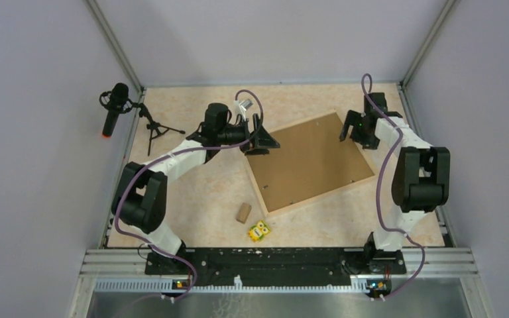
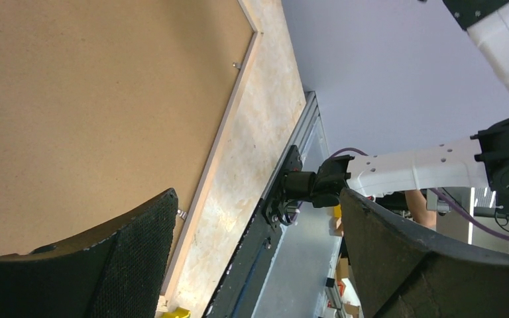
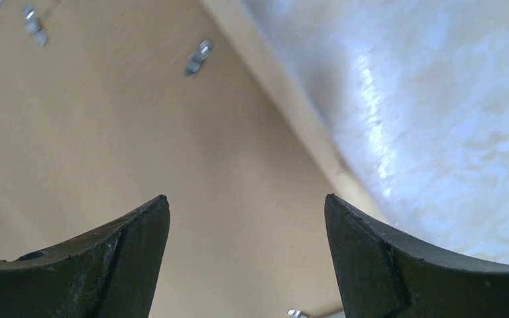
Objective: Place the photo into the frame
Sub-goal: Adjust the photo frame at the center of the board.
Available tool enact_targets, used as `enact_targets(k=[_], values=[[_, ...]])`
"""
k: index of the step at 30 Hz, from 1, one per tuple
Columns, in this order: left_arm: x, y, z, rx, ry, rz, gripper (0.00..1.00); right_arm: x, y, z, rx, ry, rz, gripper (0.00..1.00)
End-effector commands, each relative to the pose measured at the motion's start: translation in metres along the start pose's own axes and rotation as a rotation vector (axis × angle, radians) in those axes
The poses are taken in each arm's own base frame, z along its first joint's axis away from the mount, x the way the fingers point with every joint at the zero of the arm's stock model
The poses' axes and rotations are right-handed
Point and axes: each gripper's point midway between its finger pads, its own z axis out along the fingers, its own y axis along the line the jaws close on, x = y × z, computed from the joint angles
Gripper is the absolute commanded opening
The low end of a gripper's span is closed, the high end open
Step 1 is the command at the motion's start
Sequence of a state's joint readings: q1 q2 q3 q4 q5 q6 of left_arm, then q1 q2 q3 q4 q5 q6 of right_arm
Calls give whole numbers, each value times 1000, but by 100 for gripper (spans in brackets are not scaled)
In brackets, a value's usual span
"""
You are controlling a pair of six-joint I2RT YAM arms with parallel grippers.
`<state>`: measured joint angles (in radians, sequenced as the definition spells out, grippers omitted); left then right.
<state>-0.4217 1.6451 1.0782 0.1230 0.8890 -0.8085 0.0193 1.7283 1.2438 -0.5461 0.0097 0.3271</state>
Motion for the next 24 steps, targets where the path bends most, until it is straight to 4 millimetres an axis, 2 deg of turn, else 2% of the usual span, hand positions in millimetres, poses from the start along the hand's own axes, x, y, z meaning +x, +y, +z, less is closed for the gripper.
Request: enact_targets(k=[1,6,9,14,17,18,22,24], values=[[-12,-9,-1,7,-19,53,95,-29,-28,15,56,-24,46,84],[-14,-14,-5,18,-30,61,95,-21,-51,33,156,-1,37,83],[-16,-14,-6,18,-36,63,95,-3,-56,40,175,40,63,75],[-14,-15,-5,33,-29,52,95,34,-50,40,122,65,164,39],[-15,-17,-6,33,-37,63,95,59,-44,38,84,102,222,11],[-15,-17,-7,33,-37,64,95,67,-45,36,88,103,240,6],[-15,-15,-6,32,-35,60,95,91,-46,24,101,75,307,4],[-14,-16,-6,37,-30,56,95,91,-45,19,86,55,311,10]])
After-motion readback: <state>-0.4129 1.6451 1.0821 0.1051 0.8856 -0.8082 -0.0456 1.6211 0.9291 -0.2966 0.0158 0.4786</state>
